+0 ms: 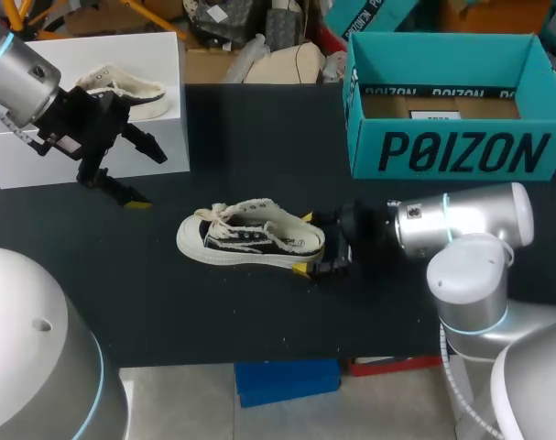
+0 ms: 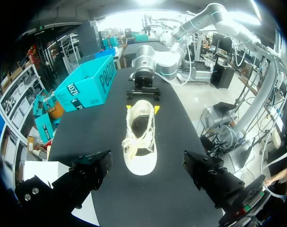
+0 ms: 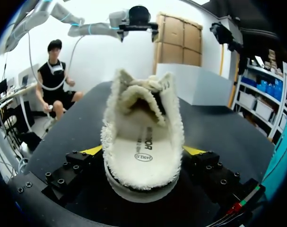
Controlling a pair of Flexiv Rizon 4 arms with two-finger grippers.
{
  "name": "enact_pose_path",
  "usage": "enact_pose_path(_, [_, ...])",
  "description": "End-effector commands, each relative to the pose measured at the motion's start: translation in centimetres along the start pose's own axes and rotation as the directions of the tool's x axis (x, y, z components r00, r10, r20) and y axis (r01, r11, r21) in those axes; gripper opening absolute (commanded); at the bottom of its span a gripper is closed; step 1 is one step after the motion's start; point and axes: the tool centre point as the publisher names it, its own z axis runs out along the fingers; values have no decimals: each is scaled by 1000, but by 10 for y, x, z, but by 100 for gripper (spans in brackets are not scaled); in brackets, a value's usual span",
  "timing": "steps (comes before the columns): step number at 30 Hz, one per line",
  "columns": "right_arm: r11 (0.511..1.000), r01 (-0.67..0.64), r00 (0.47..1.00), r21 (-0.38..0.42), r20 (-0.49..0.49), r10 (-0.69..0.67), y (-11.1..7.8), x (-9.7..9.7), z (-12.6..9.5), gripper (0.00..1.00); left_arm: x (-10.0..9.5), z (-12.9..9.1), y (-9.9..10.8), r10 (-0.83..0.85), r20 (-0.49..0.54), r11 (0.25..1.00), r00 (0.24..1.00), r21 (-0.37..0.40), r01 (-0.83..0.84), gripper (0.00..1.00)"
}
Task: Take the shoe out of the shoebox, open the shoe tongue, remove and reinsert the insole, then place the shoe into the shoebox
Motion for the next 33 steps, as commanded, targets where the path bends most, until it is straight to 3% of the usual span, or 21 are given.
enact_pose_path(1, [1000,-4,1000,7,2,4,0,-2,3,24,0,1,0,2,3,1000,1000,0,-2,100])
enact_pose_path(2, [1000,-4,1000,7,2,4,0,-2,3,0,0,1,0,2,3,1000,1000,0,-2,100])
enact_pose_path(12, [1000,-4,1000,7,2,4,0,-2,3,0,0,1,0,2,3,1000,1000,0,-2,100])
enact_pose_path(14, [1000,-4,1000,7,2,4,0,-2,3,0,-3,-3,-8,21,26,996,999,-85,-18,100])
enact_pose_path(16, [1000,-4,1000,7,2,4,0,-2,3,0,-6,0,-15,-6,60,974,998,-224,20,100])
enact_pose_path(20, [1000,-4,1000,7,2,4,0,-2,3,0,-3,7,-31,-124,52,953,991,-273,134,100])
enact_pose_path(25, [1000,-4,1000,7,2,4,0,-2,3,0,-5,25,-39,-305,123,882,944,-338,329,100])
enact_pose_path(29, [1000,-4,1000,7,2,4,0,-2,3,0,-6,37,-46,-416,169,825,893,-343,449,100])
enact_pose_path(33, [1000,-4,1000,7,2,4,0,-2,3,0,-5,39,-49,-428,151,827,891,-333,453,100])
